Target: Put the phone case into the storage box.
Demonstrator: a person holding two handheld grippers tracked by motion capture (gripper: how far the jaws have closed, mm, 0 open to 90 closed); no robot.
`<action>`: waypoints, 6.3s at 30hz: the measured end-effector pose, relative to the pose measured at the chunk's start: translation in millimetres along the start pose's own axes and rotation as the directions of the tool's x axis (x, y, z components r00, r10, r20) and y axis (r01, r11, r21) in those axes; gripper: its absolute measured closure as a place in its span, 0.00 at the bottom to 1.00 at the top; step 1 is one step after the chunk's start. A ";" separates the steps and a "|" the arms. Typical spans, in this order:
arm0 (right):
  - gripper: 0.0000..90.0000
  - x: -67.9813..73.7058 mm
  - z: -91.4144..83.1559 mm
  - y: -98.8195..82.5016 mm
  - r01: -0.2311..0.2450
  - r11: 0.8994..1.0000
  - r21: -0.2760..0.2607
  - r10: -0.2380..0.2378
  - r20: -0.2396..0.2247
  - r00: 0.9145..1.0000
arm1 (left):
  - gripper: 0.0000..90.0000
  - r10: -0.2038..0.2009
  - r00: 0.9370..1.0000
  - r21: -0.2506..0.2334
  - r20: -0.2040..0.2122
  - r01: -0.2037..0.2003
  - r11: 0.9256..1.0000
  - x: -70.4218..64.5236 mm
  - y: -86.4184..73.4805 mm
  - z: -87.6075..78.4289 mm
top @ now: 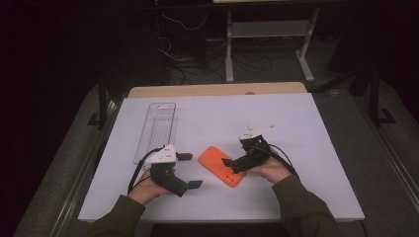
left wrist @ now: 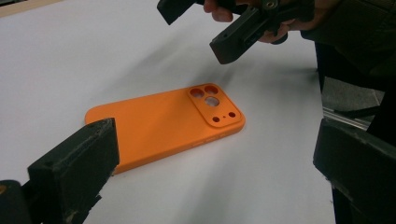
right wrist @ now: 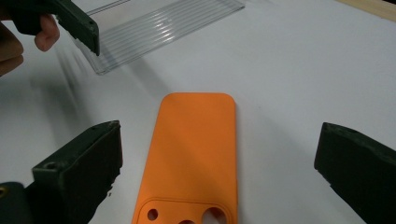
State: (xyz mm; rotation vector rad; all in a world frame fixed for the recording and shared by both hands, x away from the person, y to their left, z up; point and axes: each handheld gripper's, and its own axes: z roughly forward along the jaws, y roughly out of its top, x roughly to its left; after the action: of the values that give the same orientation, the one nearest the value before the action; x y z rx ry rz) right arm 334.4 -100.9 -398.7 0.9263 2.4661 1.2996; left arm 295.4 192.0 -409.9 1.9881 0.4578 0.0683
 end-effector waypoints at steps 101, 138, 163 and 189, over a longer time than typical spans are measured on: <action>0.05 28.5 46.3 -30.7 0.017 0.949 0.313 -0.044 0.079 0.996 | 0.00 0.001 1.000 -0.009 -0.005 -0.001 1.000 -0.1 -1.3 -0.9; 0.17 25.4 40.7 -23.8 0.020 0.947 0.319 -0.037 0.045 0.998 | 0.00 -0.003 1.000 -0.014 -0.003 0.003 1.000 -0.6 -1.2 -0.4; 0.17 7.5 19.3 -13.0 0.025 0.959 0.282 -0.031 0.016 0.999 | 0.00 0.002 1.000 -0.005 -0.005 -0.002 1.000 0.8 -1.1 -1.5; 0.17 -12.0 -1.2 -12.6 0.062 0.963 0.261 -0.062 -0.008 0.998 | 0.00 -0.006 1.000 -0.013 -0.004 0.006 1.000 -0.4 -1.2 0.1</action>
State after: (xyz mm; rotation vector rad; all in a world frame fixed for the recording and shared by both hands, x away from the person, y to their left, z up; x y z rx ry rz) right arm 337.8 -114.4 -409.3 0.8949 2.6883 0.9687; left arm 294.8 192.2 -411.0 1.9740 0.4645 0.0709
